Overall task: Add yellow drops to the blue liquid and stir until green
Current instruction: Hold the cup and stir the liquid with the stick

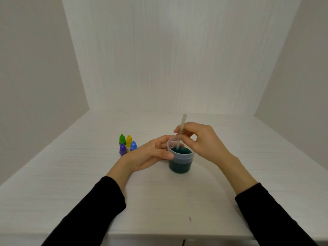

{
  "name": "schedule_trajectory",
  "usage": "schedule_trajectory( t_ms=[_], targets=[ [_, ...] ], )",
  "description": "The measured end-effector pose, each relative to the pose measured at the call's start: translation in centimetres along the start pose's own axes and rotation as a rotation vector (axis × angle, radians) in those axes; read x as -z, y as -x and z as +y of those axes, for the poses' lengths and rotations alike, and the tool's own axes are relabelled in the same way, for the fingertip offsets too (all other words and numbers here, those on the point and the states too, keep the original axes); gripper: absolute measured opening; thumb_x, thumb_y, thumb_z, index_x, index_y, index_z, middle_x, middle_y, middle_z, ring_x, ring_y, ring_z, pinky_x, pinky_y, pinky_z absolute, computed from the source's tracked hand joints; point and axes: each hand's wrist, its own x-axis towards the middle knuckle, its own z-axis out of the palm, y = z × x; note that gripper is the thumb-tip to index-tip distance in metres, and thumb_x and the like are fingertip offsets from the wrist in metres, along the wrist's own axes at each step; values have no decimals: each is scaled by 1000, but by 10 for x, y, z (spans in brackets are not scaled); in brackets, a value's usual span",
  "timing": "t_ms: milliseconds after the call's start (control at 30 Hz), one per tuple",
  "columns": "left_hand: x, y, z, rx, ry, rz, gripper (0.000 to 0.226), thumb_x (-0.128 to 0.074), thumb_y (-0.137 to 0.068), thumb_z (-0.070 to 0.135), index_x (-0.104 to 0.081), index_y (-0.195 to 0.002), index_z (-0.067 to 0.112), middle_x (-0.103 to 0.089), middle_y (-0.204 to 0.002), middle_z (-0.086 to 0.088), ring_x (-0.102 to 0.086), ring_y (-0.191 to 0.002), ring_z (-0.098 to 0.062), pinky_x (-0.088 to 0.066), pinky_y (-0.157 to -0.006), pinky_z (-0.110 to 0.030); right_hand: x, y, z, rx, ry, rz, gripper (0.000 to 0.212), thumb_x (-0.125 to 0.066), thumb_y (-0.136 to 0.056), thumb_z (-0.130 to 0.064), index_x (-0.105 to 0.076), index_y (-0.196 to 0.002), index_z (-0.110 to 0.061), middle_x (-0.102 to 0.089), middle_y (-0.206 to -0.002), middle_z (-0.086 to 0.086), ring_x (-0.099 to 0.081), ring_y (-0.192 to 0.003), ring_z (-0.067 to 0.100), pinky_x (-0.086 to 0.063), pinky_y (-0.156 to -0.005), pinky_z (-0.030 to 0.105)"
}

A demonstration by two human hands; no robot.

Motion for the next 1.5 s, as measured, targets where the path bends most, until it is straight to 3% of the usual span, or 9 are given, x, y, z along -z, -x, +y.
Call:
schedule_trajectory(
  t_ms=[233, 367, 467, 667, 933, 1033, 1167, 1333, 1500],
  targets=[
    [2, -1, -2, 6, -4, 4, 70, -73, -69, 12, -51, -135, 19, -59, -136, -6, -54, -127, -22, -46, -98, -31, 9, 2, 1, -31, 38, 13, 18, -62, -81, -9, -68, -85, -25, -66, -76, -6, -61, -73, 9, -52, -70, 25],
    [2, -1, -2, 6, -25, 10, 66, -68, -75, 4, -48, -137, 17, -60, -135, -2, -56, -124, -17, -47, -97, -29, 9, 5, -5, 17, -50, -23, 29, -64, -79, -9, -64, -73, -37, -68, -72, -7, -61, -69, 7, -52, -68, 23],
    [1, 0, -1, -2, -43, 8, 62, -62, -78, 1, -48, -136, 16, -60, -136, -2, -55, -126, -17, -48, -98, -29, 7, 7, -7, 49, -128, -48, 22, -70, -78, -11, -68, -75, -32, -69, -71, -8, -62, -67, 6, -51, -68, 19],
    [0, 0, -1, -20, -34, 1, 69, -61, -79, -1, -42, -143, 14, -47, -147, -11, -45, -136, -26, -35, -114, -46, -2, 5, -7, 43, -247, -70, 12, -70, -82, -16, -70, -89, -26, -73, -81, -9, -67, -76, 3, -51, -76, 15],
    [0, 0, 0, -7, -4, -1, 64, -66, -76, 1, -49, -135, 20, -57, -139, -1, -54, -128, -15, -47, -98, -29, -4, 1, -2, -7, -106, -34, 14, -63, -88, -20, -66, -95, -31, -69, -90, -14, -65, -86, 5, -53, -81, 21],
    [0, 0, 0, -3, -5, -1, 66, -73, -71, 10, -51, -133, 19, -64, -130, 1, -58, -122, -15, -48, -95, -27, 0, 1, 1, -5, -10, -8, 11, -60, -89, -20, -67, -95, -26, -69, -89, -11, -64, -83, 5, -53, -78, 25],
    [2, -1, -1, -1, -13, 3, 70, -74, -70, 13, -50, -136, 19, -58, -137, -5, -53, -128, -20, -46, -98, -30, 4, 1, 1, 5, 61, 25, 13, -61, -85, -14, -68, -91, -23, -67, -81, -7, -62, -76, 8, -53, -72, 26],
    [3, -1, -2, -2, -22, -8, 71, -72, -71, 12, -48, -138, 18, -59, -137, -4, -55, -125, -16, -46, -97, -28, 7, 3, -2, 1, -14, -14, 18, -64, -78, -12, -67, -78, -30, -68, -76, -4, -62, -73, 11, -55, -70, 31],
    [1, 0, -1, -2, -28, -1, 68, -71, -71, 11, -49, -135, 16, -62, -132, 1, -57, -121, -12, -47, -94, -26, 6, 7, -4, 45, -110, -49, 28, -68, -76, -6, -68, -72, -33, -69, -71, -11, -60, -66, 6, -49, -64, 19]
  ],
)
